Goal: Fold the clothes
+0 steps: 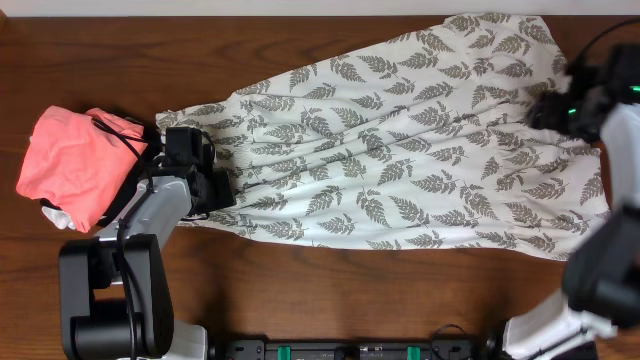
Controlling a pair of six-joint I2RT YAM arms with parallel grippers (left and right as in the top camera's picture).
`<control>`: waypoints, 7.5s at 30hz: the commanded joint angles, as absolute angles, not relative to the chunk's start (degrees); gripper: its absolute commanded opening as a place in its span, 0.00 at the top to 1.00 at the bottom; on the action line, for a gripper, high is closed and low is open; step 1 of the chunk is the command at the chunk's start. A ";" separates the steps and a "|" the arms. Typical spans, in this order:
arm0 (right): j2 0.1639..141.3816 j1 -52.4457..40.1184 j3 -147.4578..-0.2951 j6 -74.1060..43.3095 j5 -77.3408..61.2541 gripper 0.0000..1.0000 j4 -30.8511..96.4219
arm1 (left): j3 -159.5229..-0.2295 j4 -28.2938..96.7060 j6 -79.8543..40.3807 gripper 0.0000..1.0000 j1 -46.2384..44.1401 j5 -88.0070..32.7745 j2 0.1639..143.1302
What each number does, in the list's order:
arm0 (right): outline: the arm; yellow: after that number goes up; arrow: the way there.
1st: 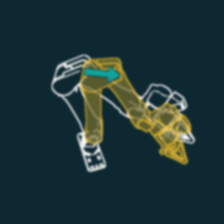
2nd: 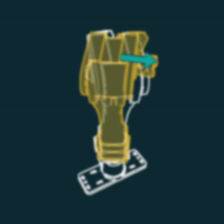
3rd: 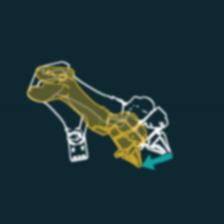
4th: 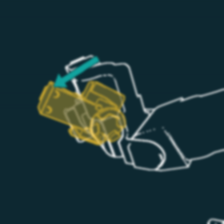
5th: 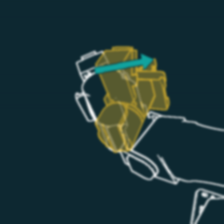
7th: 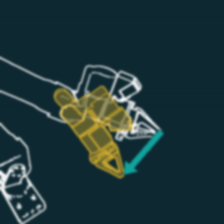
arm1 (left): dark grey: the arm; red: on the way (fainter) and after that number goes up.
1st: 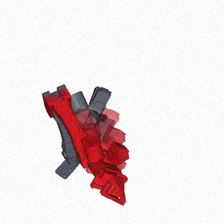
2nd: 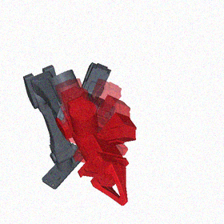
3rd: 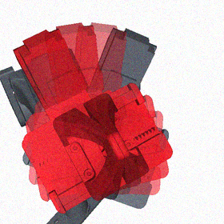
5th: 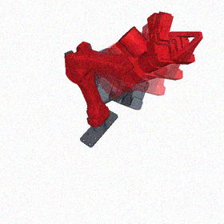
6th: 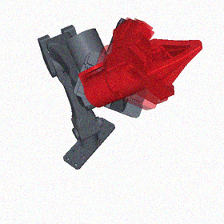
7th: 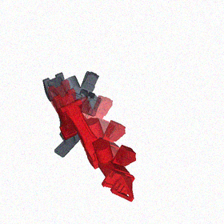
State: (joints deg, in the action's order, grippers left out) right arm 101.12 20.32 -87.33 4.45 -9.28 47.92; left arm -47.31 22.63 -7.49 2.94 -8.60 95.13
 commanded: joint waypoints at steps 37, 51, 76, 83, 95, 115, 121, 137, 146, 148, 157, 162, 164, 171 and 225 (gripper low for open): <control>93.65 44.60 -53.17 -14.76 -6.24 0.28 50.52 | -45.23 24.21 -7.57 0.48 3.57 -7.07 97.30; 93.65 44.56 -42.11 -14.74 -6.22 0.66 36.18 | -45.23 24.18 -7.57 0.48 3.57 -7.07 97.30; 64.14 42.96 -44.05 -16.91 -4.29 0.99 43.55 | -45.23 24.18 -7.57 0.48 3.57 -7.07 97.30; 62.13 44.05 -44.10 -18.24 -2.52 0.99 46.52 | -45.23 24.21 -7.57 0.48 3.57 -7.09 97.30; 60.66 48.05 -45.91 -18.20 -1.96 0.99 51.77 | -45.23 24.21 -7.57 0.48 3.57 -7.07 97.30; 54.22 48.03 -50.33 -17.74 -0.47 0.99 57.67 | -45.23 24.18 -7.57 0.47 3.57 -7.07 97.30; 54.81 47.40 -50.35 -17.54 -3.62 0.99 54.52 | -45.23 24.18 -7.57 0.47 3.57 -7.07 97.30; 72.93 37.23 -51.00 -19.20 -3.86 0.99 41.15 | -45.23 24.21 -7.57 0.48 3.57 -7.07 97.30; 82.04 33.06 -54.11 -19.73 -3.66 0.99 33.69 | -45.23 24.21 -7.57 0.48 3.57 -7.07 97.30; 83.88 32.40 -55.11 -19.75 -3.46 0.99 31.59 | -45.23 24.21 -7.57 0.48 3.57 -7.07 97.30; 90.50 30.04 -59.79 -21.26 -3.44 0.99 22.90 | -45.23 24.18 -7.57 0.48 3.57 -7.07 97.30; 95.07 28.27 -62.24 -21.52 -3.44 0.99 19.55 | -45.23 24.18 -7.57 0.48 3.57 -7.07 97.30; 97.30 27.29 -63.11 -21.67 -3.42 0.99 17.96 | -45.23 24.21 -7.57 0.47 3.57 -7.07 97.30; 105.30 24.45 -65.17 -22.35 -3.40 0.99 11.55 | -45.23 24.18 -7.57 0.47 3.57 -7.07 97.30; 109.80 21.71 -71.94 -19.66 -7.73 0.99 2.57 | -45.23 23.29 -7.57 0.47 3.57 -7.05 97.32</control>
